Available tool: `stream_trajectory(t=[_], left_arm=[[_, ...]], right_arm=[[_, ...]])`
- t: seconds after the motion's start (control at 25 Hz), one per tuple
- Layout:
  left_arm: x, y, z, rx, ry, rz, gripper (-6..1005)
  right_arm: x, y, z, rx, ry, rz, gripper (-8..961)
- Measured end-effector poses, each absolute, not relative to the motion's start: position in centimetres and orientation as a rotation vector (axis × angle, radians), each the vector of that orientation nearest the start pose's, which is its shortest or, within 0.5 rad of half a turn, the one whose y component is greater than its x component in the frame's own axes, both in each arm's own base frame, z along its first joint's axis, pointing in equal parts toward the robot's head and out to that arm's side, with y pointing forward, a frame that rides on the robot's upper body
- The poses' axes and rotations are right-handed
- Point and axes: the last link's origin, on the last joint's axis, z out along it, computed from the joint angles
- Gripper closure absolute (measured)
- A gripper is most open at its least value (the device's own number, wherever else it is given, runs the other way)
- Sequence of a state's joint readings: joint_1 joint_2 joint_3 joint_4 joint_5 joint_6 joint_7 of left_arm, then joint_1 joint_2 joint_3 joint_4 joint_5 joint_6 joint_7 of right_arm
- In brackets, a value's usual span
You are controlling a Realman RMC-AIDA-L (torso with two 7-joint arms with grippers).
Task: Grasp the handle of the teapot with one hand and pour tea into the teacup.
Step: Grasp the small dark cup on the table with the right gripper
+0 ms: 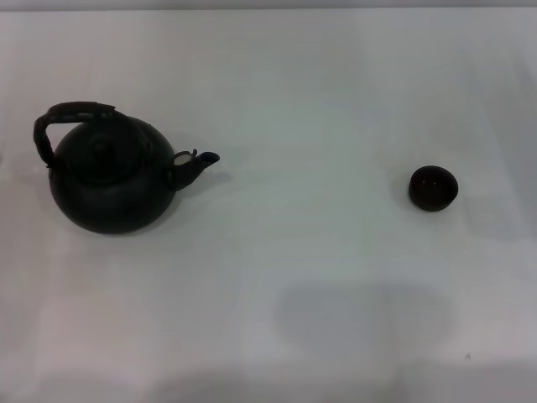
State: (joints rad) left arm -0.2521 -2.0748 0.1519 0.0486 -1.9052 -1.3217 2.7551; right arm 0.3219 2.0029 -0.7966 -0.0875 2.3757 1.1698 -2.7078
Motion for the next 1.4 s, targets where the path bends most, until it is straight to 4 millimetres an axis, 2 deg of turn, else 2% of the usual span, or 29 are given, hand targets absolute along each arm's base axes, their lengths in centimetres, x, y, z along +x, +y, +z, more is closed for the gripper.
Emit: stream_trajectory(t=[0.32,0.52,0.64,0.88,1.08,1.24,1.32,1.36,1.4], left_arm=[[-41.2,24.6,2.9,-1.375,-0.731,-0.634,138],[-41.5,24.5,3.2,-1.352,-0.736,-0.622,138],[-41.8,24.5,3.4,-1.347,-0.743,-0.611,138],[-41.7,24.3,3.1,-1.350,-0.750,-0.620,138],[-41.8,24.0,3.2,-1.341,-0.764,-0.631,138],[-41.6,24.2,3.2,-1.348,-0.760,-0.641,137],[-41.5,24.2,3.2,-1.351,-0.756,-0.646,137],[-41.5,24.2,3.1,-1.351,-0.755,-0.648,137],[-41.5,24.2,3.1,-1.352,-0.756,-0.650,137]], right_arm=[[40.3,29.3,3.6,-1.702,0.638,0.524,110],[39.9,28.1,3.9,-1.747,0.603,0.575,110],[39.8,27.4,4.9,-1.813,0.581,0.604,110],[39.5,26.3,8.6,-2.035,0.583,0.607,109],[37.0,27.2,10.0,-2.294,0.592,0.592,111],[34.5,27.9,9.1,-2.513,0.614,0.557,110],[32.7,28.7,6.9,-2.668,0.632,0.505,109],[32.7,28.7,6.9,-2.668,0.632,0.505,109],[32.2,28.9,6.0,-2.711,0.633,0.485,109]])
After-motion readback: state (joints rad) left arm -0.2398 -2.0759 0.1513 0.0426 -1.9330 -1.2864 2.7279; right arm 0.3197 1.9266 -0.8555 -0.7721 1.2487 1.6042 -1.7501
